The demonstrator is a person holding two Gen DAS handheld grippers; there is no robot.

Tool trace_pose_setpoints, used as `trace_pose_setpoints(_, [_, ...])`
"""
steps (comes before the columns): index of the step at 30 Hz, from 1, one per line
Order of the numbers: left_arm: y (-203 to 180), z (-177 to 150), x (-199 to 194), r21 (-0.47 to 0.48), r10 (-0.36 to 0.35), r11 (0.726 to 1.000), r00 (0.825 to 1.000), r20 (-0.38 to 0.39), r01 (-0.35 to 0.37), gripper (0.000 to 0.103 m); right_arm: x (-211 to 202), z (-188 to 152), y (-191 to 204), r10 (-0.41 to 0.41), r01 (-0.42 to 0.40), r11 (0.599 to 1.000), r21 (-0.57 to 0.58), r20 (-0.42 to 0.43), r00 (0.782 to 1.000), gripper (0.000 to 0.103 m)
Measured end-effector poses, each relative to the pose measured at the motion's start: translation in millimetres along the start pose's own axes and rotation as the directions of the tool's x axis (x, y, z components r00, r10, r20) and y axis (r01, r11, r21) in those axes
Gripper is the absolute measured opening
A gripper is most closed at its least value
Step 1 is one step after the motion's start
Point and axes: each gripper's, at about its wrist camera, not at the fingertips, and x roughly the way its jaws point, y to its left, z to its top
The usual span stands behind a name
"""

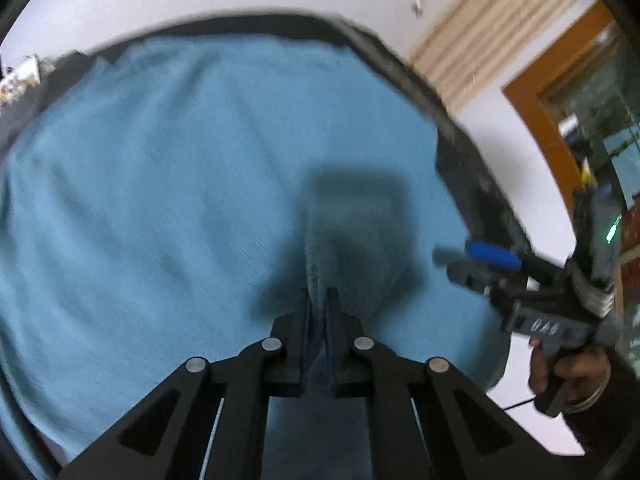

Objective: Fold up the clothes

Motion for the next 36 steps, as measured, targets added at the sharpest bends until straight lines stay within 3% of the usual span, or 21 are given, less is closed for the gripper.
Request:
trace_pose_setpoints(3, [29, 23, -39, -0.036, 0.045, 0.998, 0.994, 0.1, -0.042, 0.007, -4, 10, -1, -0.017, 0.018, 1.0, -0.008, 0.024, 1.0, 0.075])
trace_pose_setpoints(6, [62, 44, -74, -0.066, 0.115, 0.992, 0.977, 0.179, -0.104, 0.007, -6, 26, -1, -0.034, 0.035, 0.999, -0.016, 0.048, 0.998, 0.075])
trace_pose_setpoints(9, [85, 54, -87, -0.086, 0.165, 0.985, 0.965, 0.204, -0.15, 0.007, -6, 42, 4, -0.053, 0.056, 0.998, -0.039, 0.068, 0.996, 0.075])
trace_pose_setpoints(20, [143, 52, -48, -0.158, 0.239, 0.962, 0.965, 0.105, -0.221, 0.007, 22, 128, 59, -0.049, 0.07, 0.988, -0.137, 0.153, 0.987, 0.075])
trace_pose_setpoints(27, [172, 47, -33, -0.219, 0.272, 0.942, 0.961, 0.051, -0.255, 0.007, 77, 154, 99, -0.008, 0.03, 0.967, -0.251, 0.086, 0.996, 0.075])
trace_pose_setpoints(30, [182, 45, -24, -0.246, 0.287, 0.93, 0.958, 0.022, -0.273, 0.015, 108, 159, 90, -0.05, 0.055, 0.966, -0.251, 0.026, 0.998, 0.075])
trace_pose_setpoints(36, [190, 43, -14, -0.274, 0.368, 0.893, 0.93, -0.01, -0.357, 0.051, 116, 158, 87, -0.104, 0.118, 0.94, -0.319, 0.06, 0.993, 0.078])
